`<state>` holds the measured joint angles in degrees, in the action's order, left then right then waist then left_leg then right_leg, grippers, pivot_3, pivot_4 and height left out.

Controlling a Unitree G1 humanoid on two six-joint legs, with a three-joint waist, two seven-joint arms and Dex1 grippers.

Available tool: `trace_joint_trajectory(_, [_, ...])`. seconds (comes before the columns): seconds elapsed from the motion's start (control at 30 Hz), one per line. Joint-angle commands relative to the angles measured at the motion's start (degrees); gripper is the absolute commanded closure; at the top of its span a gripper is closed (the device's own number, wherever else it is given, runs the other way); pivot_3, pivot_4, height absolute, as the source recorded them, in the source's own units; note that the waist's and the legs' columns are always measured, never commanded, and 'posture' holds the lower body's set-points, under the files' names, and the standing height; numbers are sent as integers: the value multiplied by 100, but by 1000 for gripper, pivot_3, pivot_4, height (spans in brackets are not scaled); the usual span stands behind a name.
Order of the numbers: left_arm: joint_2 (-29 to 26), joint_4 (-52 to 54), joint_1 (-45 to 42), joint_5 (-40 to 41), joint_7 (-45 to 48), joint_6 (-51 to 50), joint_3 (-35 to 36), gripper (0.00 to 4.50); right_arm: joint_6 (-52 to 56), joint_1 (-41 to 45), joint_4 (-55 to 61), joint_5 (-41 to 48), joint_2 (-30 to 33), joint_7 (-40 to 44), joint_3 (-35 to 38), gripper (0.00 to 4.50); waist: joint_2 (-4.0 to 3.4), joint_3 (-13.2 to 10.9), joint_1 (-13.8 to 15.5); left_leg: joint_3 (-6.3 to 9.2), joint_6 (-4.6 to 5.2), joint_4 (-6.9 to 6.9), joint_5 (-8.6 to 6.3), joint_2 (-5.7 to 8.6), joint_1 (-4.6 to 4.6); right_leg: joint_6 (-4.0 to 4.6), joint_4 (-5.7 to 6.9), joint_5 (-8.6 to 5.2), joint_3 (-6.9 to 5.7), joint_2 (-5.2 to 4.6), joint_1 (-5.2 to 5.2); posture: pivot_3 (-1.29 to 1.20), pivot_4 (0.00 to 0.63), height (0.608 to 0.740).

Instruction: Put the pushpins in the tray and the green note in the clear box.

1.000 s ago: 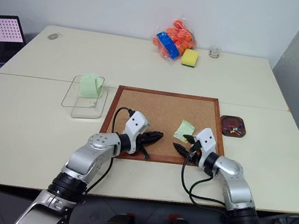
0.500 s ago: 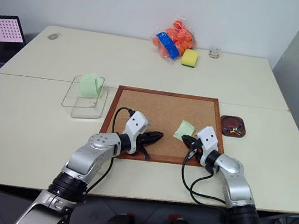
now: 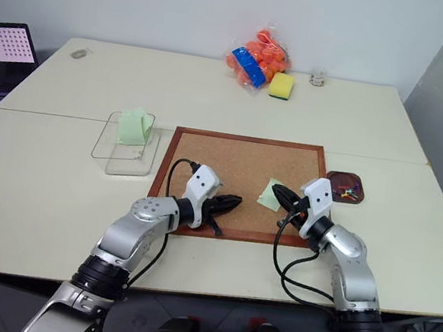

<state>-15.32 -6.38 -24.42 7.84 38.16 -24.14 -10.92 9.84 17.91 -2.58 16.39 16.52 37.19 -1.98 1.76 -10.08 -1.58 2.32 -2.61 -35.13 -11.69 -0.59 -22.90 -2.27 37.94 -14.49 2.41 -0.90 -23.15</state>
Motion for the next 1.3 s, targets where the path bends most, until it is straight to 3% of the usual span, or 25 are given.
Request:
trace_joint_trajectory(0.03, [52, -31, 26, -35, 26, -25, -127, 4500, 328, 264, 1, 292, -134, -563, 561, 4437, 0, 0, -1, 0, 0, 0, 0, 0, 0, 0, 0, 0, 0, 0, 0, 0, 150, 740])
trace_joint_trajectory(0.23, [39, -45, 38, -52, 42, -1, -141, 4500, 94, 911, -1164, -344, -42, -2003, 1152, 4437, 0, 0, 5, -2, 0, 0, 0, 1, 0, 13, 0, 8, 1, -2, -1, 0, 150, 740])
trace_joint_trajectory(0.37, [19, -36, 55, -100, 60, 54, -195, 4500, -20, 1321, -1822, -599, 96, -2540, 1353, 4437, 0, 0, 0, -3, 0, 1, 0, 2, -1, 17, 0, 9, 2, -2, -1, 0, 150, 740])
trace_joint_trajectory(0.57, [-13, -32, 58, -166, 83, 120, -254, 4500, -83, 1607, -2413, -632, 160, -2669, 1453, 4437, -1, 0, -4, -7, 0, 1, 0, 4, 0, 17, 2, 10, 5, -3, -1, 0, 150, 740])
trace_joint_trajectory(1.1, [13, 49, 99, -137, 58, 104, -210, 4500, -254, 1630, -2550, -640, 261, -2779, 1551, 1241, -2, 0, -5, -7, 1, 1, 0, 3, -1, 15, 2, 9, 5, -3, -1, 0, 150, 740])
trace_joint_trajectory(1.23, [20, 45, 101, -132, 50, 89, -203, 4500, -469, 1424, -2122, -647, 323, -2286, 1284, 375, -2, 0, -5, -7, 0, 1, 0, 4, -1, 15, 2, 9, 6, -3, -1, 0, 150, 740])
trace_joint_trajectory(1.3, [26, 39, 100, -132, 43, 85, -199, 4500, -560, 1166, -1563, -421, 305, -1575, 1025, 375, -2, 0, -6, -6, 0, 1, 0, 4, -1, 14, 2, 8, 5, -3, -1, 0, 150, 740])
